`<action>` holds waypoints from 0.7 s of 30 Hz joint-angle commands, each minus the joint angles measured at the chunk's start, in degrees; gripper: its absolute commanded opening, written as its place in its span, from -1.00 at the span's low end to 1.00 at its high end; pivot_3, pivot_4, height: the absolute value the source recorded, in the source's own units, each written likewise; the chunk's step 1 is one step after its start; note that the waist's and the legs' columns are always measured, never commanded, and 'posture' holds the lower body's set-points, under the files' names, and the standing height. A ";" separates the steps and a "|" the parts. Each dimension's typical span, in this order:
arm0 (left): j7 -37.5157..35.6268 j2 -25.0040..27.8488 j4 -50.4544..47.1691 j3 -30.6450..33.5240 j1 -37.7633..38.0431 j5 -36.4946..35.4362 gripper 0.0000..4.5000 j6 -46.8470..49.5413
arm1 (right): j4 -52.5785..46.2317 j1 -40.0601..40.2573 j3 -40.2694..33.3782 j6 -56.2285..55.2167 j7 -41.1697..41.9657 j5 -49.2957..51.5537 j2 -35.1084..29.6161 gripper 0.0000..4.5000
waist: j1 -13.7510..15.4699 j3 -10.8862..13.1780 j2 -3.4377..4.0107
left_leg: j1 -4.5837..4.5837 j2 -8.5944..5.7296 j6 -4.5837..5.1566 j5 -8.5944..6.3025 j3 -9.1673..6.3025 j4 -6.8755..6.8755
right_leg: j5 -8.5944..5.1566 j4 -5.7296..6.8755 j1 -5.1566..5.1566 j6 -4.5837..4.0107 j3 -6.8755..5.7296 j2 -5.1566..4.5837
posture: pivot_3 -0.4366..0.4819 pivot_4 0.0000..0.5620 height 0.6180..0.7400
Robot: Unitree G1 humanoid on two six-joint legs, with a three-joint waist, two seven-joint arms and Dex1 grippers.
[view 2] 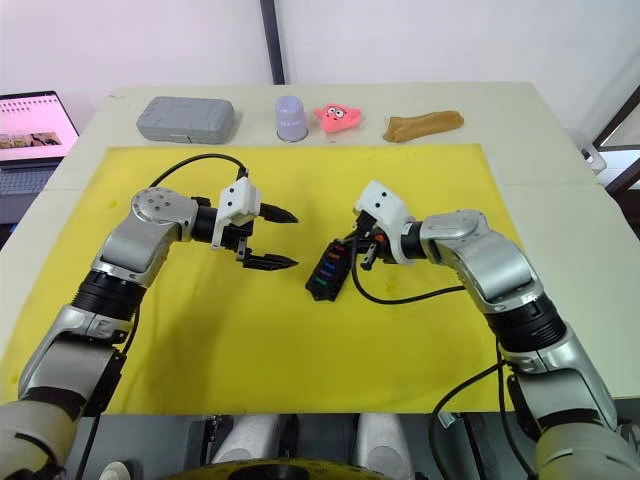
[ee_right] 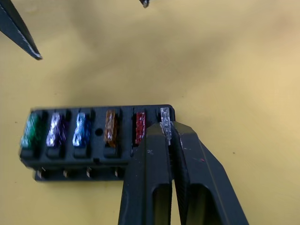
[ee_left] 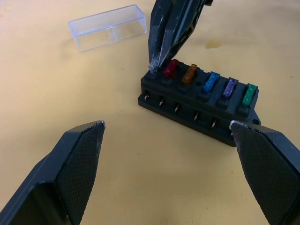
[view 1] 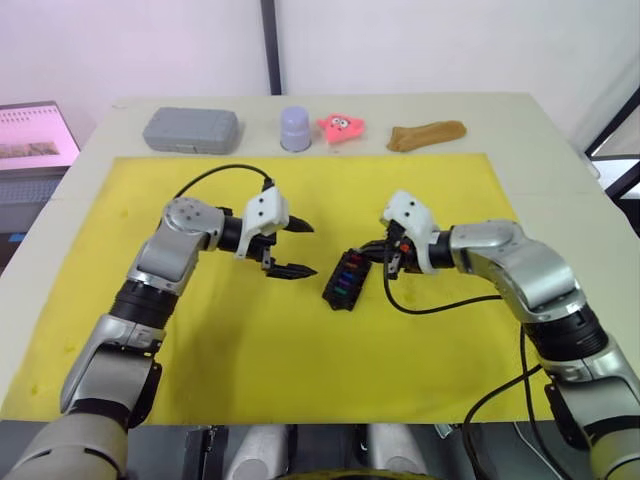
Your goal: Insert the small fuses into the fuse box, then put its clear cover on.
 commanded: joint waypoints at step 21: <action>-0.81 -1.70 0.42 0.10 -1.85 0.10 1.00 -2.37 | -9.08 -1.46 -0.85 3.25 -0.86 2.75 -1.14 -0.98 | -0.04 0.00 0.01 | -0.02 0.00 0.00 0.00 0.01 -0.01 | 0.00 0.00 -0.03 0.00 0.00 -0.01 | -0.05 -0.47 1.00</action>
